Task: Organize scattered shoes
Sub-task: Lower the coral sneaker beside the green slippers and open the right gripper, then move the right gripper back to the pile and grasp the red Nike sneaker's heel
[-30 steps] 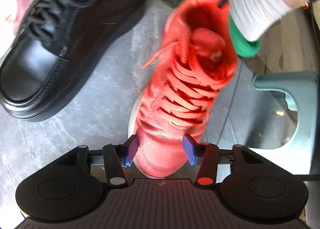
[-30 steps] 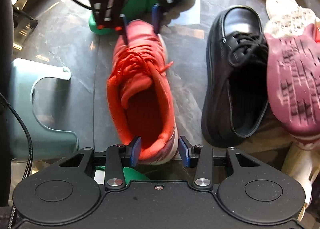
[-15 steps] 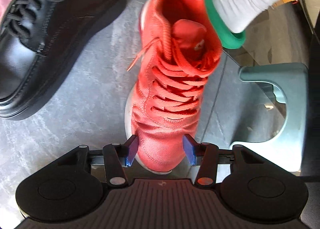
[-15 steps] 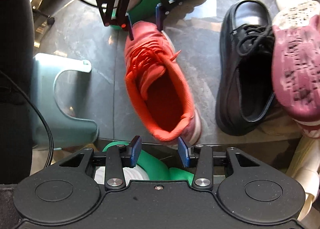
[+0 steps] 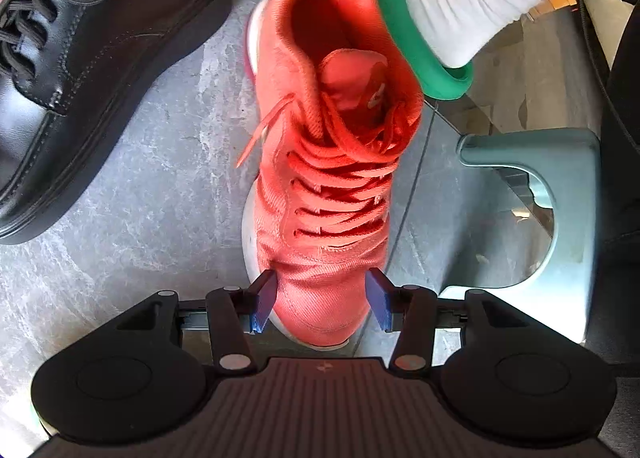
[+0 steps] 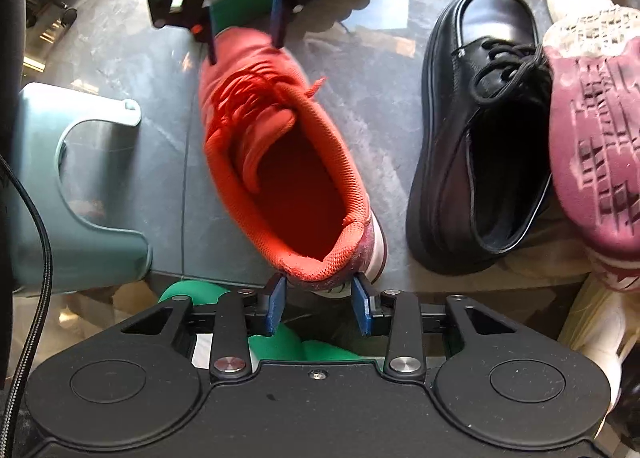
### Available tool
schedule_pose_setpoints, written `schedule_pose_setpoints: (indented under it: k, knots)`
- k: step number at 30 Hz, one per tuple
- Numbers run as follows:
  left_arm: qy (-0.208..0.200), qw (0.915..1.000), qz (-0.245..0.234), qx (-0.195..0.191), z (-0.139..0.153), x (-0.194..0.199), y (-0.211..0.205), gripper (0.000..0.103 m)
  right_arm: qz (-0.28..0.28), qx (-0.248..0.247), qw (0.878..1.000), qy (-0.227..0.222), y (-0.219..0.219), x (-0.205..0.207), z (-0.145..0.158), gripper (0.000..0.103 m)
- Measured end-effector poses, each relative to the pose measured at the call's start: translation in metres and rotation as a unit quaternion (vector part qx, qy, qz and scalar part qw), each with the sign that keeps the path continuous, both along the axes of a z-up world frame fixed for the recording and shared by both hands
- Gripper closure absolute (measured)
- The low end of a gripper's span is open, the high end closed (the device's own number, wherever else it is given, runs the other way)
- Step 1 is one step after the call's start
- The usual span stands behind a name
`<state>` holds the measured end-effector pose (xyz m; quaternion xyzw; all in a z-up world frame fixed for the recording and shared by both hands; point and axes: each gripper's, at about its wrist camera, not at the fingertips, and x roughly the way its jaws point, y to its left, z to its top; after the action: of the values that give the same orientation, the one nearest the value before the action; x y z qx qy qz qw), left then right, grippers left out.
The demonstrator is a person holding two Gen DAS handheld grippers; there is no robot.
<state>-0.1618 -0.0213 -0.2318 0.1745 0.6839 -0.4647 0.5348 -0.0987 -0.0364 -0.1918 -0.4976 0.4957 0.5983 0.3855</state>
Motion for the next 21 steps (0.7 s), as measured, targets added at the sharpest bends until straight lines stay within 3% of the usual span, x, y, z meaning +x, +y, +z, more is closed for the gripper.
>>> schedule_pose_setpoints:
  k: [10,18,21]
  knots:
    - [0.008,0.9997,0.002,-0.024,0.003,-0.001,-0.002,0.057,-0.025,0.052,0.998,-0.015,0.011,0.012,0.004,0.069]
    - [0.027,0.9956,-0.073,-0.051,0.002,-0.025,-0.024,0.057,-0.056,0.096,0.994,0.007,0.019,0.019,0.01,0.069]
    - [0.015,0.9965,-0.064,-0.052,0.002,-0.024,-0.024,0.058,-0.049,0.103,0.993,-0.003,0.029,0.019,0.008,0.069]
